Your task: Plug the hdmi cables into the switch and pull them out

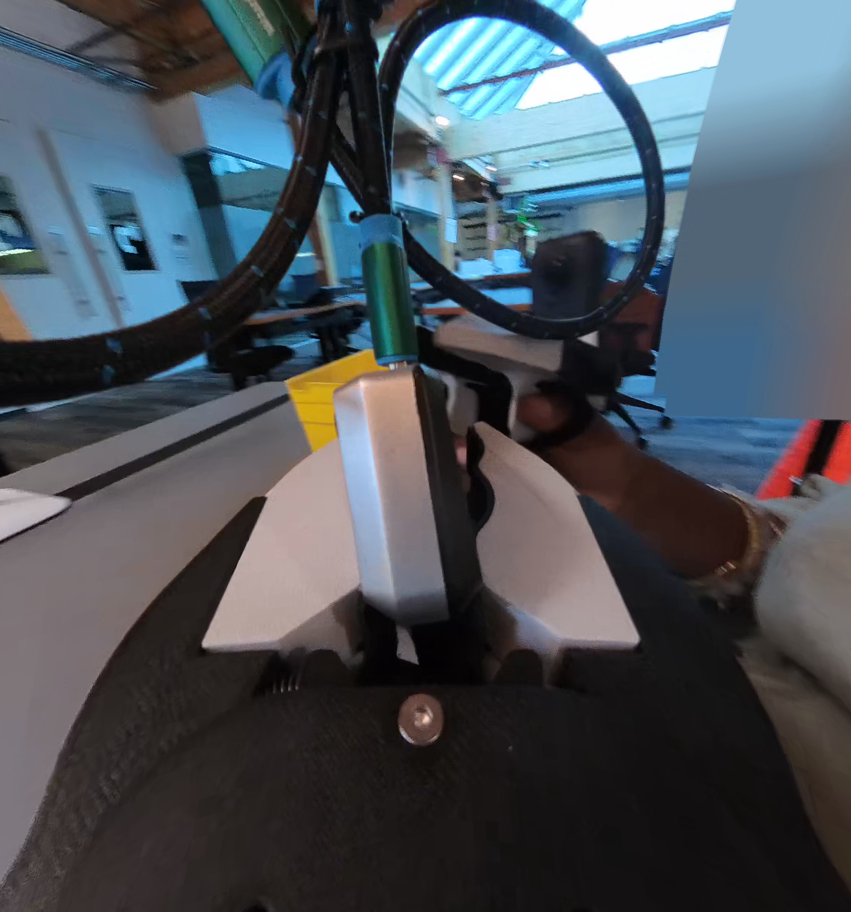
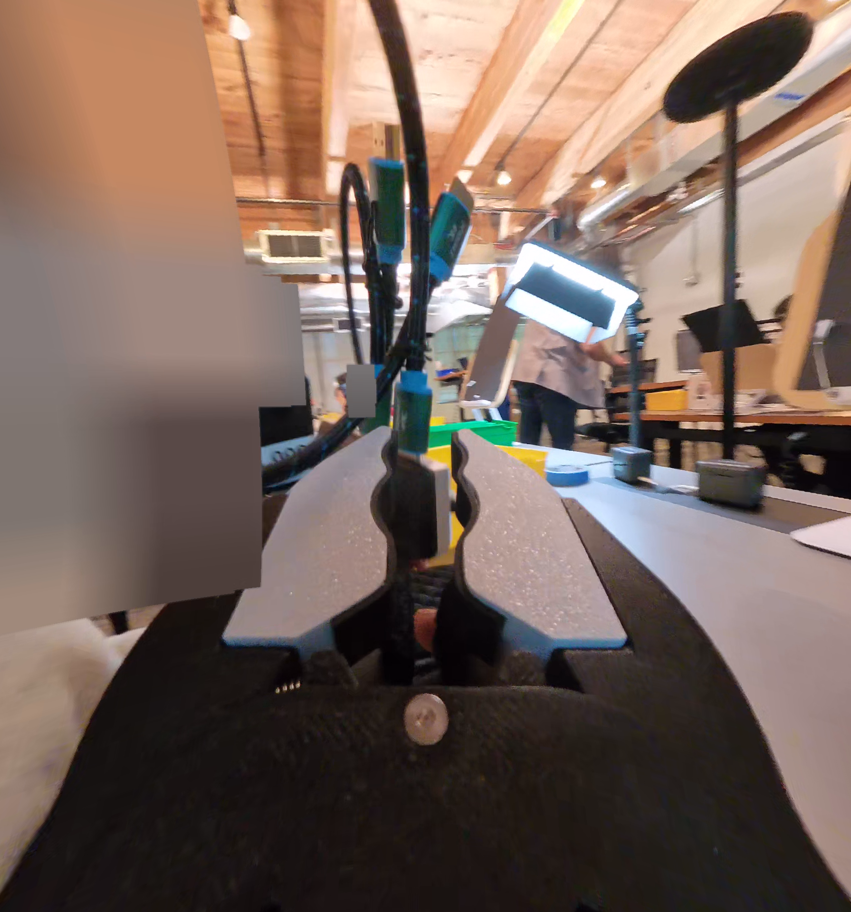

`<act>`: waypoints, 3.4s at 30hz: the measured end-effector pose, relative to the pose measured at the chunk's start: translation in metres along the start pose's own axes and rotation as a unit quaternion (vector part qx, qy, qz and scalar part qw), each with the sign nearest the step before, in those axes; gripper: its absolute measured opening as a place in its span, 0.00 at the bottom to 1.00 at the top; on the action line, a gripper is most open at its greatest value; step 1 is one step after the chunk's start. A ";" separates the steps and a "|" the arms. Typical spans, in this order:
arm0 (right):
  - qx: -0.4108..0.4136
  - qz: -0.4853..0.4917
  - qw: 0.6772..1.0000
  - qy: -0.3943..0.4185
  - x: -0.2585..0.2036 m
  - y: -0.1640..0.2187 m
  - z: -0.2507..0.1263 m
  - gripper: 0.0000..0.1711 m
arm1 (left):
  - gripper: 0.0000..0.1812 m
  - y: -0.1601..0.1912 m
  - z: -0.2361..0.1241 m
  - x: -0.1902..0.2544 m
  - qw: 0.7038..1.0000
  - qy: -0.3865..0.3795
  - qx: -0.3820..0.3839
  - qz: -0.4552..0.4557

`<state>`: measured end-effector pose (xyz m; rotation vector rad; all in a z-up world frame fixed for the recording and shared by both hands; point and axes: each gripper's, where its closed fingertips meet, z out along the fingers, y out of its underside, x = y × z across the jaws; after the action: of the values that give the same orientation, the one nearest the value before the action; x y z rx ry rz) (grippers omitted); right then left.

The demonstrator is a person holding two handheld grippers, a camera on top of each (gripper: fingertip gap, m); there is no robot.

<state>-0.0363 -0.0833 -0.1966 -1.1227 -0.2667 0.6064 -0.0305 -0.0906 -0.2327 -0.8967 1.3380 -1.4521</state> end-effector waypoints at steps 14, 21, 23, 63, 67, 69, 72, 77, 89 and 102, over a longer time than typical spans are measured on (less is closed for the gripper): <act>-0.036 -0.083 0.992 0.085 0.014 0.011 -0.001 0.12 | 0.19 0.021 0.014 -0.010 0.994 -0.077 -0.042 0.068; -0.031 -0.082 0.985 0.147 0.026 0.015 0.001 0.13 | 0.19 0.023 0.014 -0.024 0.993 -0.114 -0.032 -0.003; -0.033 -0.076 0.985 0.154 0.030 0.018 0.000 0.16 | 0.19 0.021 0.012 -0.028 0.993 -0.118 -0.022 -0.020; -0.063 0.000 0.996 0.068 0.032 0.018 -0.012 0.13 | 0.19 0.019 0.013 -0.013 0.996 -0.036 -0.004 -0.081; -0.014 0.066 0.998 -0.009 0.025 -0.003 -0.024 0.22 | 0.19 0.008 0.000 0.000 0.971 0.093 0.025 -0.221; 0.016 0.146 0.988 -0.041 0.026 -0.008 -0.028 0.21 | 0.19 0.006 -0.002 -0.001 0.962 0.109 0.036 -0.249; -0.024 0.201 0.977 -0.072 0.022 0.011 -0.022 0.22 | 0.19 0.011 0.000 0.002 0.961 0.114 0.022 -0.250; -0.022 0.203 0.974 -0.103 0.011 0.016 -0.017 0.07 | 0.19 0.019 0.004 0.020 0.956 0.157 -0.012 -0.249; 0.012 0.180 0.981 -0.076 0.018 0.009 -0.022 0.06 | 0.19 0.022 0.015 0.022 0.961 0.140 -0.005 -0.239; 0.002 0.149 0.985 -0.088 0.005 0.007 -0.016 0.06 | 0.21 -0.003 -0.009 -0.005 0.995 0.036 0.017 -0.093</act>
<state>-0.0260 -0.0907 -0.2104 -1.1149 -0.2496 0.9737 -0.0380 -0.0833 -0.2304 -0.9769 1.3059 -1.6584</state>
